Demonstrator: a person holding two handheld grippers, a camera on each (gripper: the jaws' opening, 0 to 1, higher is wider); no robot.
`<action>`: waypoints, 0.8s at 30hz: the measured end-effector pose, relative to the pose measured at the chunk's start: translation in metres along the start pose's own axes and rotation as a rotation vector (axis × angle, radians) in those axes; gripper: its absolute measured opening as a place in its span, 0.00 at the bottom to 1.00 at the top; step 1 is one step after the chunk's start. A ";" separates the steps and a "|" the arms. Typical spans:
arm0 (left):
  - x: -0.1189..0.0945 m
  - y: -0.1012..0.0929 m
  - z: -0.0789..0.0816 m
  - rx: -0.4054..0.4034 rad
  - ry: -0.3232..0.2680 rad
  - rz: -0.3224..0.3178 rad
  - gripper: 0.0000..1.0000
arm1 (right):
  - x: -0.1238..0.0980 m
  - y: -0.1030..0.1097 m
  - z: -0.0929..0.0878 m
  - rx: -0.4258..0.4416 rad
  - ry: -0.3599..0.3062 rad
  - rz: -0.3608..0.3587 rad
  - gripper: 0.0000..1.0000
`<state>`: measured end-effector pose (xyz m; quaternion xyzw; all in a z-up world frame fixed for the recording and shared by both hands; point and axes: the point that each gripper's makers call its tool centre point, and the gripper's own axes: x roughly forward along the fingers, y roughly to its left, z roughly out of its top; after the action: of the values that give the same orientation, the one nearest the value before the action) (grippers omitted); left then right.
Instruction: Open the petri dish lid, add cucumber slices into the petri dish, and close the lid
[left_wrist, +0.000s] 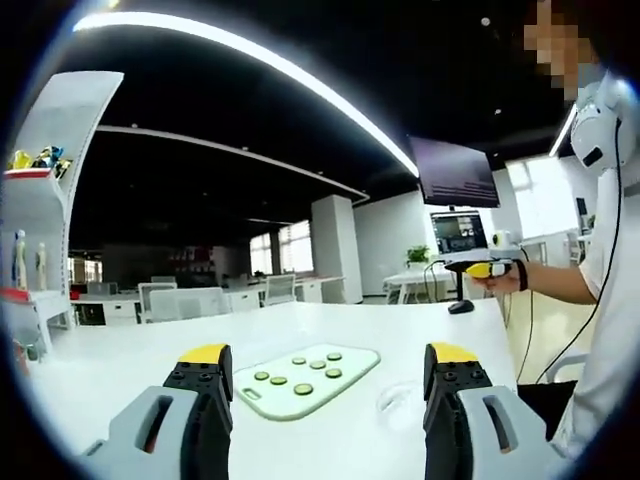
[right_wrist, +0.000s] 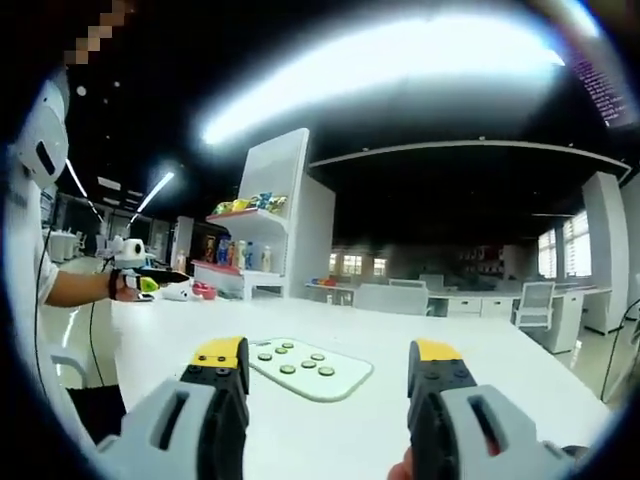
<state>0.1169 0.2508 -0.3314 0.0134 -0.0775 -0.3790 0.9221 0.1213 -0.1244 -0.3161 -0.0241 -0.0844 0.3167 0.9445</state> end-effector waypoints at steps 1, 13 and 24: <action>0.000 0.000 0.001 -0.005 -0.002 -0.003 0.78 | 0.001 0.002 0.001 -0.001 -0.001 0.012 0.64; 0.010 -0.021 -0.001 0.003 0.029 -0.092 0.78 | 0.014 0.027 -0.006 -0.013 0.034 0.155 0.66; 0.019 -0.041 -0.016 -0.024 0.071 -0.175 0.78 | 0.023 0.052 -0.013 -0.026 0.073 0.273 0.67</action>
<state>0.1048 0.2078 -0.3485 0.0226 -0.0386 -0.4584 0.8876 0.1108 -0.0684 -0.3310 -0.0592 -0.0500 0.4402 0.8945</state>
